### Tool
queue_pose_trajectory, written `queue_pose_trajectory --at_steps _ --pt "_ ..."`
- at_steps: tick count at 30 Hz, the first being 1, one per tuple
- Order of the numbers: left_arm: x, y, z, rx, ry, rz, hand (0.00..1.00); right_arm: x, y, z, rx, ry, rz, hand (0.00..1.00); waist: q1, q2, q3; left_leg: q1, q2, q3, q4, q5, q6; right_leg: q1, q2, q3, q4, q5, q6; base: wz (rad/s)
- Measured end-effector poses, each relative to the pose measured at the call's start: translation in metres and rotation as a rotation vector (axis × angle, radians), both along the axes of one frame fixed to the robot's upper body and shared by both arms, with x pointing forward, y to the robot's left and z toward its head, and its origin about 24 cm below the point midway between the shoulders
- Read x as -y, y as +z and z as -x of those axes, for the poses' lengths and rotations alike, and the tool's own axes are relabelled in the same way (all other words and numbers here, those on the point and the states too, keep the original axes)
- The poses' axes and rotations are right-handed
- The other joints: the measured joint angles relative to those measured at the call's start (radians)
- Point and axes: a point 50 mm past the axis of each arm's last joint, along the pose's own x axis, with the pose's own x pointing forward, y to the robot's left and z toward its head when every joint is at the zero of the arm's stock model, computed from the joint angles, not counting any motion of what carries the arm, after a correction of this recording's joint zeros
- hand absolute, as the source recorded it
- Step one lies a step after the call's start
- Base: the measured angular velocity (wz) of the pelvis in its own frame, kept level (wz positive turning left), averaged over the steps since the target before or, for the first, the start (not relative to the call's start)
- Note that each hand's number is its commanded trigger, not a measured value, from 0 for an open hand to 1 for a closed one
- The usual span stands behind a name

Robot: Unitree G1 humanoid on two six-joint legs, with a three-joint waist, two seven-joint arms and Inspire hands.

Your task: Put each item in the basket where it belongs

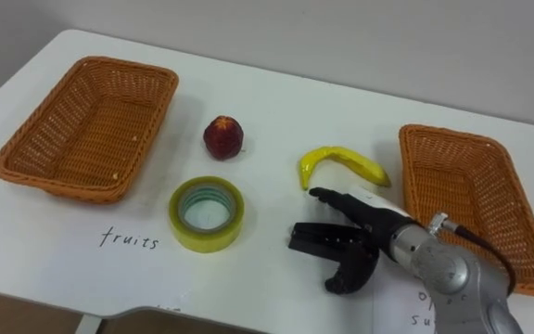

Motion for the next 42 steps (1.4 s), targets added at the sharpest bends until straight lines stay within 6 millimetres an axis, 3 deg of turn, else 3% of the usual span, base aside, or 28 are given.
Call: queue_pose_trajectory --at_steps 27,42 --pt "0.003 0.003 -0.01 0.041 -0.015 0.008 0.0 0.006 -0.003 -0.001 0.009 -0.051 0.098 0.0 0.005 -0.01 0.001 -0.001 -0.001 0.002 0.0 0.001 0.003 -0.002 0.0 0.002 0.0 0.005 0.001 0.0" --pt "0.003 0.002 -0.007 0.013 -0.007 0.007 0.0 -0.009 0.002 -0.012 -0.021 0.031 0.17 0.0 0.023 -0.018 0.0005 0.001 -0.001 0.0 -0.001 0.001 0.002 0.0 0.001 0.003 -0.001 0.005 0.001 0.0"
